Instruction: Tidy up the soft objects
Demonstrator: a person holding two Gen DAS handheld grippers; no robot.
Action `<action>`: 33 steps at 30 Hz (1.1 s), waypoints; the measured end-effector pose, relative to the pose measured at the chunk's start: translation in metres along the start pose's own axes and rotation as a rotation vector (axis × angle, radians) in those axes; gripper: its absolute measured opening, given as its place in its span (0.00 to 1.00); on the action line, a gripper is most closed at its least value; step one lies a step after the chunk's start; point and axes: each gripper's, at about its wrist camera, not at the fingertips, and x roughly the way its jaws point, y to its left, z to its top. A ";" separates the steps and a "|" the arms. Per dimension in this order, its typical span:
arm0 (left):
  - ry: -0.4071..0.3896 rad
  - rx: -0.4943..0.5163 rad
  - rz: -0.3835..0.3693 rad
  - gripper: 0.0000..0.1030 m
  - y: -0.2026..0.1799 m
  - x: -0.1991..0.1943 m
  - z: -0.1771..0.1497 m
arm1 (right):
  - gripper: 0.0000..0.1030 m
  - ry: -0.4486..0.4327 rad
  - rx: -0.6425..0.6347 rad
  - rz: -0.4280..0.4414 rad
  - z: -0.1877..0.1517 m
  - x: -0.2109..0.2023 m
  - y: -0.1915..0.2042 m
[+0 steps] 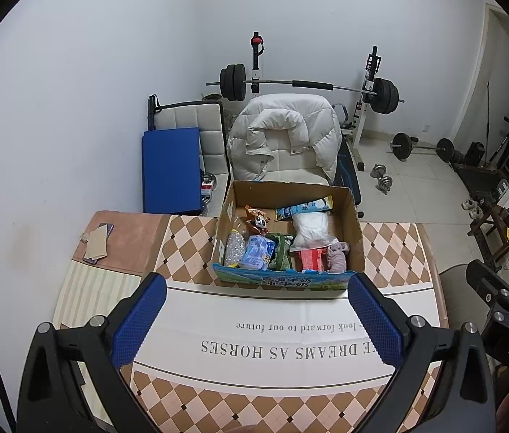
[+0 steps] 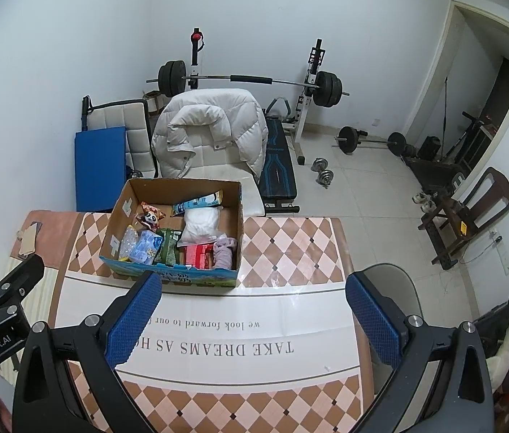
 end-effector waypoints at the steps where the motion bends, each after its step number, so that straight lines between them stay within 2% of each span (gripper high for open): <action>1: -0.001 0.000 0.000 1.00 0.000 0.000 0.000 | 1.00 0.001 -0.001 -0.001 0.000 0.000 0.000; 33: -0.008 0.007 0.007 1.00 0.000 -0.004 -0.003 | 1.00 -0.015 -0.001 -0.002 0.005 -0.012 -0.002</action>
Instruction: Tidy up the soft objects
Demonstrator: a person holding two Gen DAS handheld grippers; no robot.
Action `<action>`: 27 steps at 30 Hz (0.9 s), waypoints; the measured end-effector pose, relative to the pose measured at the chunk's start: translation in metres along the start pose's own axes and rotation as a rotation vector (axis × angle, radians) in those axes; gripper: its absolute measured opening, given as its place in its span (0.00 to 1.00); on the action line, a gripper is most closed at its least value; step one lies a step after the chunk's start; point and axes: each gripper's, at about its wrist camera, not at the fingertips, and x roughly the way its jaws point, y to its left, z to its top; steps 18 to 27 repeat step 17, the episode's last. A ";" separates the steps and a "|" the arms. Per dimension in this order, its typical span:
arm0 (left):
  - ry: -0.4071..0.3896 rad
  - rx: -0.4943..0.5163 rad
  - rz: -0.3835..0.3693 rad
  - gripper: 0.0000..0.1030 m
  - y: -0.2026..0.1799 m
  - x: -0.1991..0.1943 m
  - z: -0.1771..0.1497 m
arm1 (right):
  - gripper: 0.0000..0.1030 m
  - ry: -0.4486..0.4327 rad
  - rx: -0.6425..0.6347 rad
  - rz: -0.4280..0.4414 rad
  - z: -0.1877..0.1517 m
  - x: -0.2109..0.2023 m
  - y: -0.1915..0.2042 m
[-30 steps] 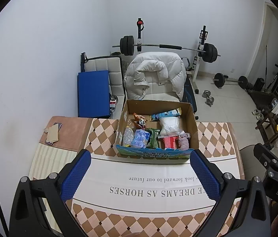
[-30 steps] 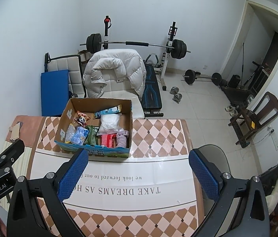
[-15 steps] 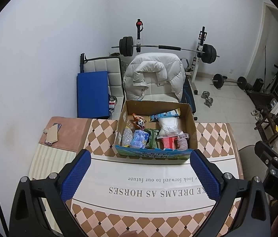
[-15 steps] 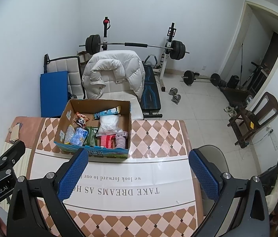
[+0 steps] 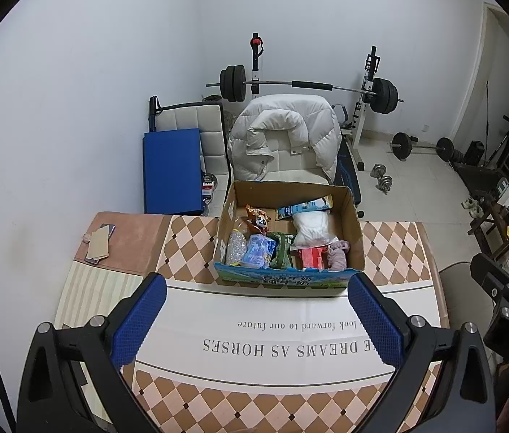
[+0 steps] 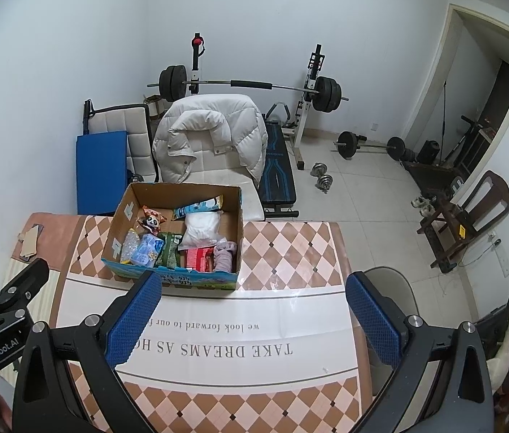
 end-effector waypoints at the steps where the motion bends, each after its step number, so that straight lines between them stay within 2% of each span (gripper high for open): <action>1: 0.000 -0.001 0.001 1.00 0.000 0.000 0.000 | 1.00 -0.001 -0.002 0.001 0.000 0.000 0.000; 27: -0.013 -0.013 -0.004 1.00 0.005 -0.005 -0.001 | 1.00 -0.011 -0.012 -0.003 0.000 -0.003 0.002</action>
